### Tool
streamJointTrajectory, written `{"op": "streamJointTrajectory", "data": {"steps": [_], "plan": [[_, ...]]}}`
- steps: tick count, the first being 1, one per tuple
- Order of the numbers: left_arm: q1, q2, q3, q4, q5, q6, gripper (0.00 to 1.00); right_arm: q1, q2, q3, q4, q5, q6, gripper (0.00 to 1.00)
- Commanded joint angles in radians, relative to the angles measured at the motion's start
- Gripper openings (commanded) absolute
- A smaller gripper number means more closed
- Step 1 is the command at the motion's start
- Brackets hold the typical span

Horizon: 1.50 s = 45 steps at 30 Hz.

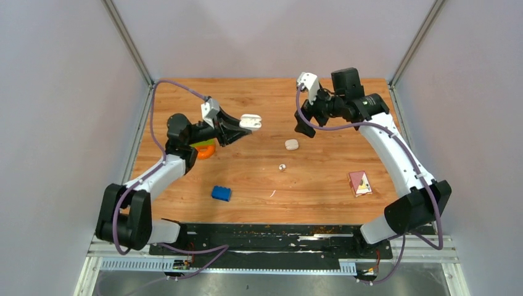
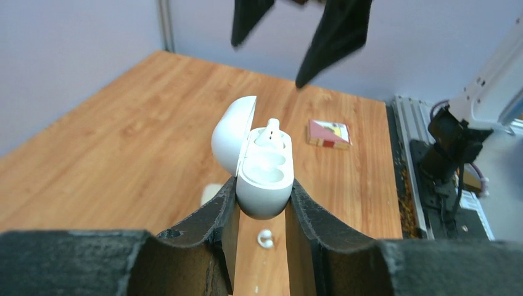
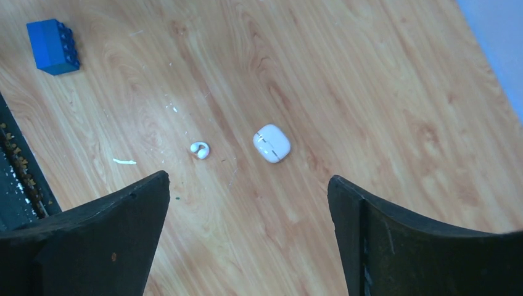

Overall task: Insert the wireless bluetooth earbuds into the charging case
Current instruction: Pick up the earbud from the center of the board.

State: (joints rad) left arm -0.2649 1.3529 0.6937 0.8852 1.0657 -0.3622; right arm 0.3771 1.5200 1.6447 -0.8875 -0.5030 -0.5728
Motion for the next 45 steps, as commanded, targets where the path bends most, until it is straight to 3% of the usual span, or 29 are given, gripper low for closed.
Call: {"op": "streamJointTrajectory", "data": {"steps": [1,2,5,7,12,16,32,45], "plan": [[0.033,-0.12,0.108,-0.16,-0.069,-0.013,0.0,-0.038,0.078,-0.072,0.105,-0.142,-0.041,0.99],[0.044,-0.133,0.119,-0.191,-0.084,-0.014,0.0,-0.039,0.137,-0.035,0.034,-0.182,-0.102,0.97],[0.075,-0.168,0.137,-0.276,-0.126,-0.004,0.0,-0.025,0.363,0.138,-0.244,-0.259,-0.343,0.7],[0.087,-0.192,0.137,-0.329,-0.148,0.029,0.0,-0.001,0.467,0.217,-0.324,-0.221,-0.398,0.54],[0.092,-0.215,0.105,-0.37,-0.206,0.083,0.0,0.049,0.669,0.353,-0.445,-0.121,-0.484,0.37],[0.092,-0.234,0.1,-0.396,-0.229,0.087,0.0,0.073,0.784,0.469,-0.56,-0.106,-0.54,0.35],[0.101,-0.232,0.101,-0.407,-0.238,0.096,0.0,0.12,0.776,0.322,-0.484,-0.087,-0.569,0.36],[0.102,-0.236,0.093,-0.427,-0.233,0.107,0.0,0.134,0.809,0.365,-0.443,-0.091,-0.514,0.31]]}}
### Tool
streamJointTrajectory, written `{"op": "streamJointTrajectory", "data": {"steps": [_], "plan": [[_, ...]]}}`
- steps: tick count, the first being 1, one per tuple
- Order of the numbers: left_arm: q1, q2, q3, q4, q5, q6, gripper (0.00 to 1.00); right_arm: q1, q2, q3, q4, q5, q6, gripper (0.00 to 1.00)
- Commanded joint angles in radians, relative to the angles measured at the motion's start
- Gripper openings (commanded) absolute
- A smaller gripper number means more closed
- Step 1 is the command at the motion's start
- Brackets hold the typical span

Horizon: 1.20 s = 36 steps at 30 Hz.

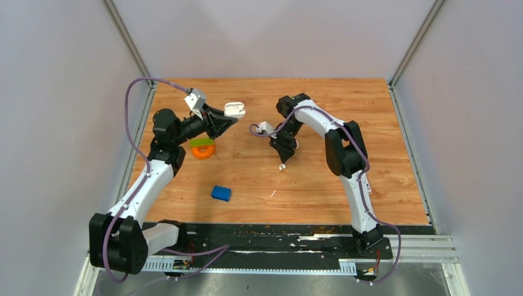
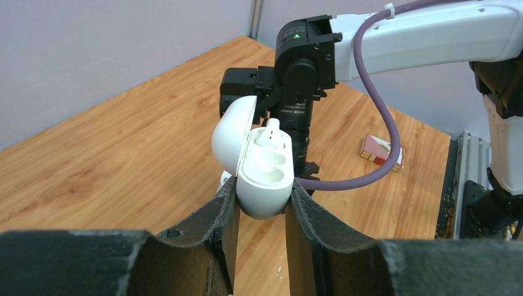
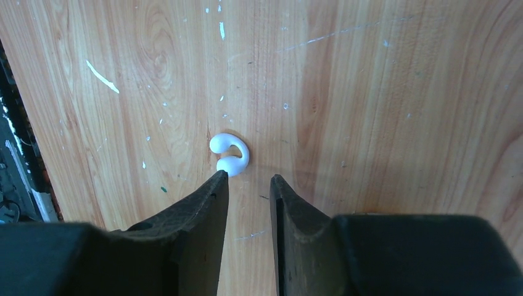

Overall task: Insert the wireless bluetooth earbuds into the charging case
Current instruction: Pick up the earbud from the center of the board.

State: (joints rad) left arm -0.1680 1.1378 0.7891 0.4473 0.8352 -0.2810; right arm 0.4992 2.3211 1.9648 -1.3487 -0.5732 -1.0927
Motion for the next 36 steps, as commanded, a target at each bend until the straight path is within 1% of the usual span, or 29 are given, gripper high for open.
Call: {"op": "streamJointTrajectory", "data": {"steps": [1,18,36], "plan": [[0.005,-0.02,-0.002,0.009,-0.003,0.028,0.0,0.014,0.012,0.045,0.018,-0.02,0.004,0.32],[0.005,-0.004,0.009,0.009,-0.015,0.023,0.0,0.024,0.03,0.016,0.037,-0.009,0.004,0.28],[0.005,0.016,-0.001,0.027,-0.021,0.02,0.0,0.029,-0.031,-0.078,0.015,-0.021,-0.035,0.26]]}}
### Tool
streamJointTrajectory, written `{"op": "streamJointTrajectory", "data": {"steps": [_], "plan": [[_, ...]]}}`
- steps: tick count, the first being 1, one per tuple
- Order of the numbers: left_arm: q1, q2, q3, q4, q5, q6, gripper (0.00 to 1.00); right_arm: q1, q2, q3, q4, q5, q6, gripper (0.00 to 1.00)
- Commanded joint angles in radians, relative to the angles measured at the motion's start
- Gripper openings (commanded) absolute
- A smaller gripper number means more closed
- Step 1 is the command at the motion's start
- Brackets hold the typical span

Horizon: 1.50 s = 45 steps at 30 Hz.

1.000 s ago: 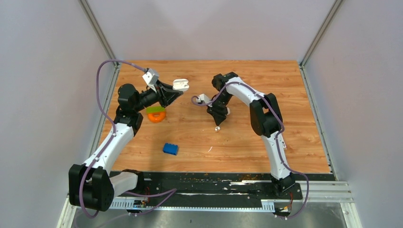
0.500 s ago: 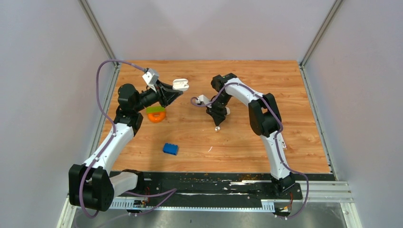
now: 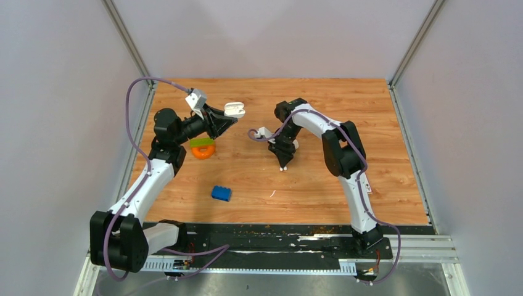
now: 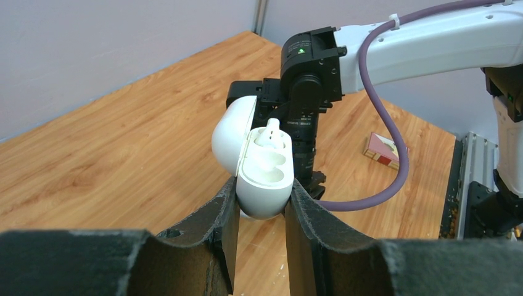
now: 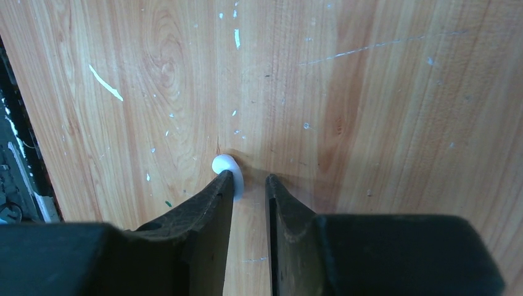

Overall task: Insert the wireless bluetooth earbuds into the charging case
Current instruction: Pick up the earbud from the center of the board, then place the earbud in the charging case.

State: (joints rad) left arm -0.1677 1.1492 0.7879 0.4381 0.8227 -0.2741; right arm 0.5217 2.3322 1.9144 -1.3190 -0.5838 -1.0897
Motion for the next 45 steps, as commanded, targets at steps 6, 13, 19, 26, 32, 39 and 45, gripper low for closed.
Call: {"op": "streamJointTrajectory", "data": {"steps": [6,13,19,26,32,39,45], "plan": [[0.005,0.008,-0.008,0.044,-0.014,0.014,0.0,0.006,-0.056,-0.045,-0.069,-0.057,-0.068,0.15],[0.005,0.012,-0.022,0.06,-0.017,0.005,0.0,0.005,-0.068,-0.031,-0.083,-0.058,-0.061,0.04],[0.004,0.015,-0.028,0.071,-0.019,0.006,0.0,-0.007,-0.189,-0.016,-0.111,-0.049,-0.048,0.01],[0.004,0.058,-0.047,0.167,0.009,-0.028,0.0,-0.044,-0.451,-0.05,-0.151,-0.121,-0.093,0.01],[-0.031,0.082,-0.09,0.234,0.134,0.024,0.0,-0.035,-0.566,0.055,-0.16,-0.241,0.015,0.0],[-0.119,0.079,-0.151,0.226,0.217,0.183,0.0,0.059,-0.512,0.298,-0.165,-0.208,0.152,0.0],[-0.15,0.102,-0.114,0.153,0.246,0.326,0.0,0.16,-0.463,0.413,-0.21,-0.095,0.14,0.0]]}}
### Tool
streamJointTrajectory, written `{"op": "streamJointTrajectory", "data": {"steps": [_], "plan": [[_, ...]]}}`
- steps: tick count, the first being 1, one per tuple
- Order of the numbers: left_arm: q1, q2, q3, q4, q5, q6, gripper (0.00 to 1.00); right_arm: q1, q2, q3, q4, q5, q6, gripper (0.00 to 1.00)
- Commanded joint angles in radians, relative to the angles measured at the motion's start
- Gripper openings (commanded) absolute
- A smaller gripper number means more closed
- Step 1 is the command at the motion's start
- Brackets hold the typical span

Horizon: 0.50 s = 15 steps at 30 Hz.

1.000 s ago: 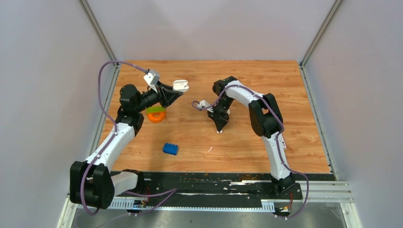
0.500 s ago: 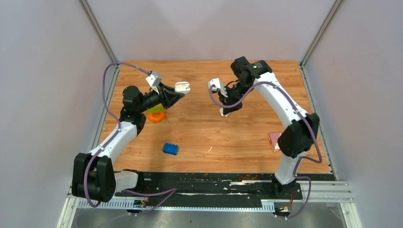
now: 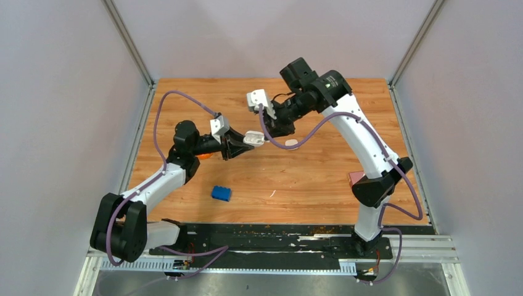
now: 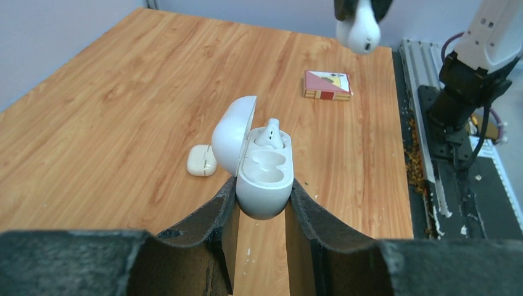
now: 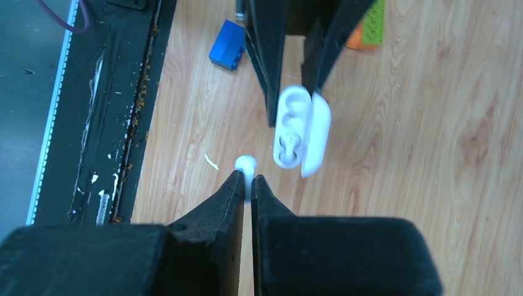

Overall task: Insert the wireless bluetooth earbuds into the charging case
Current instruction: Place the earbud in the charging case.

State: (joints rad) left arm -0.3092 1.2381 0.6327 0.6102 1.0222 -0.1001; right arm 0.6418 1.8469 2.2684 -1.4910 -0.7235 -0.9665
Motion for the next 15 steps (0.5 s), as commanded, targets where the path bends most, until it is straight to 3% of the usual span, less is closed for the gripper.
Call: {"op": "streamJointTrajectory", "data": {"steps": [1,6,15], "plan": [[-0.012,0.02,0.054,-0.04,0.051,0.189,0.0,0.041,0.023,0.058,-0.039,0.049,0.015,0.0],[-0.023,0.042,0.109,-0.127,0.071,0.303,0.0,0.058,0.037,0.059,-0.032,0.081,0.007,0.0],[-0.034,0.05,0.145,-0.156,0.097,0.295,0.0,0.08,0.008,-0.017,0.099,0.124,0.052,0.0]]}}
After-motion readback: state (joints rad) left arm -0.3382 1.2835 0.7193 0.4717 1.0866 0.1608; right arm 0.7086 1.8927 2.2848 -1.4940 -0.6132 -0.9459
